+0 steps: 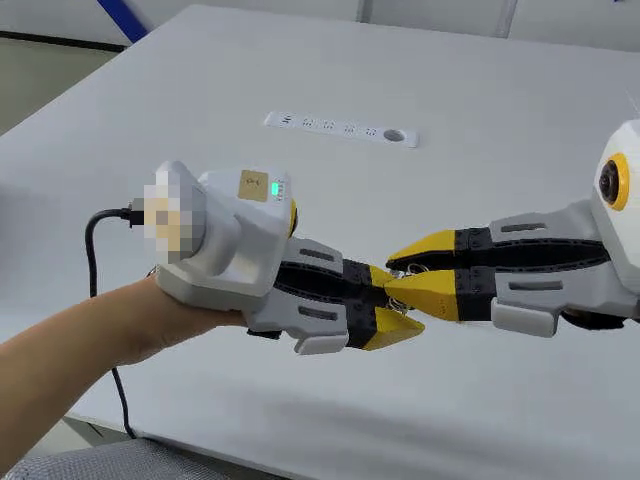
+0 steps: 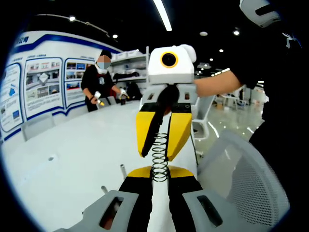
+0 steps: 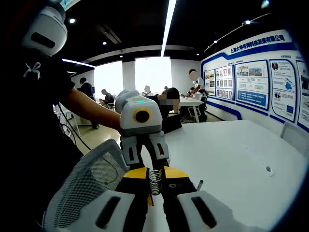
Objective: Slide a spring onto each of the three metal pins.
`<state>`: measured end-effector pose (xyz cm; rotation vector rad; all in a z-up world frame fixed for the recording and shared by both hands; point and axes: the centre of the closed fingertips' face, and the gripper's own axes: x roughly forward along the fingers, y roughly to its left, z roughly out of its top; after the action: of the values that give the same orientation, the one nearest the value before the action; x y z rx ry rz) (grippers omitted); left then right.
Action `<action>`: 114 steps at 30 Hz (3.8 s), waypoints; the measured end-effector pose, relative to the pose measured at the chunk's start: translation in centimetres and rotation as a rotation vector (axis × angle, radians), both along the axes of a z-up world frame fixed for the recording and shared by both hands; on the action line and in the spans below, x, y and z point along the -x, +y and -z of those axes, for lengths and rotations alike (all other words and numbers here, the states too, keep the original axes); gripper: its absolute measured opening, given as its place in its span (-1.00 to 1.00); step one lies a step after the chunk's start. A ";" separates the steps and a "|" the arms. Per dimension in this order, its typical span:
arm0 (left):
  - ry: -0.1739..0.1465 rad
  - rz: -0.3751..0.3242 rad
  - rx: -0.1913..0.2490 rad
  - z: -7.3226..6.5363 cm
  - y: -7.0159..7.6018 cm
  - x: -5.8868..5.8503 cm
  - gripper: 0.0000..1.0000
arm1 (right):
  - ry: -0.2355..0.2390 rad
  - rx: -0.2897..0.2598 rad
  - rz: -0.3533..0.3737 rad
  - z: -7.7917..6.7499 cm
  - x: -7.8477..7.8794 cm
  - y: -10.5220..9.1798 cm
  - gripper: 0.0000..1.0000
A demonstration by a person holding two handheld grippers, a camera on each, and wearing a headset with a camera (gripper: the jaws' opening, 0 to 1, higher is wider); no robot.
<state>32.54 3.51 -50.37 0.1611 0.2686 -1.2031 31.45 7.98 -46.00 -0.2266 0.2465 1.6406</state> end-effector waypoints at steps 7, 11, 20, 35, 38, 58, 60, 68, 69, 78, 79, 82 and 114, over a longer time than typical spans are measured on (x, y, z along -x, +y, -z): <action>0.025 -0.028 0.023 0.0 0.3 -0.4 -0.71 | 0.016 -0.006 0.034 -0.1 -0.5 0.2 -0.78; 0.027 -0.058 -0.003 0.3 1.0 -0.7 -0.40 | 0.018 -0.017 0.050 -0.8 -1.2 0.3 -0.78; 0.022 -0.106 -0.002 -0.3 3.5 -0.9 -0.14 | -0.008 -0.025 0.176 -2.3 -5.2 -1.3 -0.78; 0.009 -0.261 0.011 -1.6 9.8 -2.0 0.33 | -0.054 0.085 0.496 1.5 -13.0 -6.5 -0.78; 0.011 -0.279 0.007 -1.4 10.5 -2.1 0.41 | -0.034 0.106 0.536 3.1 -13.5 -7.1 -0.78; 0.041 -0.358 -0.017 -0.1 12.5 -3.3 0.95 | 0.069 0.176 0.638 9.3 -15.3 -8.6 -0.77; 0.049 -0.361 -0.013 0.0 12.6 -3.3 0.94 | 0.064 0.187 0.638 9.6 -15.2 -8.6 -0.77; 0.035 -0.377 -0.018 0.2 12.7 -3.4 1.00 | 0.075 0.184 0.652 10.3 -15.5 -8.5 -0.77; 0.037 -0.378 -0.016 0.3 12.7 -3.3 1.00 | 0.079 0.185 0.651 10.5 -15.5 -8.5 -0.77; 0.059 -0.389 -0.011 0.8 13.0 -3.0 0.98 | 0.077 0.205 0.656 11.8 -15.0 -8.2 -0.77; 0.059 -0.387 -0.011 0.8 12.9 -2.9 0.98 | 0.075 0.206 0.657 11.9 -15.0 -8.1 -0.77; 0.040 -0.399 -0.020 0.7 13.1 -3.0 0.97 | 0.071 0.218 0.655 12.5 -15.0 -8.0 -0.77; 0.073 -0.433 -0.024 1.3 13.6 -2.0 0.93 | 0.036 0.277 0.652 16.1 -14.5 -7.5 -0.76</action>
<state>34.51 17.10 -51.64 0.0736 0.3611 -0.7771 45.91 0.43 -62.13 -0.2898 0.5177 0.9613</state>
